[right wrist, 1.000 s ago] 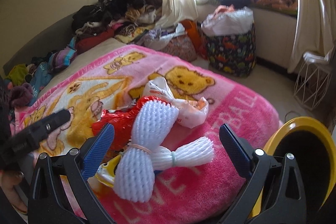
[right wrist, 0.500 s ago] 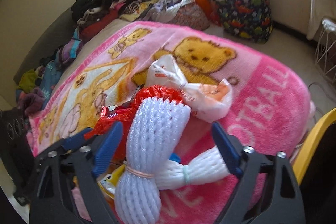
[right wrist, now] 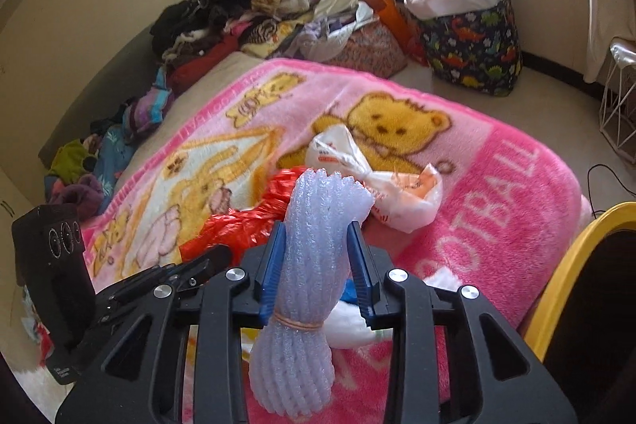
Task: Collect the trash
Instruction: 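Carry the red bag and white foam net over the yellow bin with both tools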
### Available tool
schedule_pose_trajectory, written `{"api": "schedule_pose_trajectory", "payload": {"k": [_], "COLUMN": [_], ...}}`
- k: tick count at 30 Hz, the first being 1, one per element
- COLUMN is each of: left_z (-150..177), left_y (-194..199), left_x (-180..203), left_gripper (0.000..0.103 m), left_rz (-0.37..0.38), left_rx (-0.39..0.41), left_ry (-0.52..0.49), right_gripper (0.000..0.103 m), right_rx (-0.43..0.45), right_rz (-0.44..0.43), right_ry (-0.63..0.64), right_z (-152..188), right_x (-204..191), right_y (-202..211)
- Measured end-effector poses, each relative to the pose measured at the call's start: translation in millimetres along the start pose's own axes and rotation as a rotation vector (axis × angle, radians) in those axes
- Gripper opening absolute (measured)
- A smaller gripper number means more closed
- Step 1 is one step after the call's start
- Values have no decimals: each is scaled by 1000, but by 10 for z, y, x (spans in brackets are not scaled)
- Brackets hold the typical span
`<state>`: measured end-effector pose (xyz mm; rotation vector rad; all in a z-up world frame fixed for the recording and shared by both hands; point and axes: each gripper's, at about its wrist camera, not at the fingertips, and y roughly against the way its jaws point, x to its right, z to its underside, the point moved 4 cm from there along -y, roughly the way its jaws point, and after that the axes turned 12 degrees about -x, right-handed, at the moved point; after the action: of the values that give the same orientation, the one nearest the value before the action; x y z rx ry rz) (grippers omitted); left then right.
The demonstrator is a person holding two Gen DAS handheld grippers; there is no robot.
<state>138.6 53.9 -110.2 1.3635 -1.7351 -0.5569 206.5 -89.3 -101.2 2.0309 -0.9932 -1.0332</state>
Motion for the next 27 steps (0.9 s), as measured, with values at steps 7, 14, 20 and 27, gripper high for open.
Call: {"api": "schedule_pose_trajectory", "payload": {"k": [7,14,20,27], "left_z": [-137,-188,-213,-206], "left_y": [305,500,586,593], "left_x": [169,370,550,812], "left_gripper": [1,1,1,1], "left_rz": [23,50,73,103], "left_rx": [74,123,136,136], "left_ry": [-17,-41,-71,-123], "right_gripper": [30,30,30,30], "right_rx": [79,147,182,217], "right_rz": [5,19,26,43], "right_ry": [-11,-21,-49,-101], "right_z": [-1,10,62,163], "right_x": [28,73,178,412], "right_y": [399,709,860,1071]}}
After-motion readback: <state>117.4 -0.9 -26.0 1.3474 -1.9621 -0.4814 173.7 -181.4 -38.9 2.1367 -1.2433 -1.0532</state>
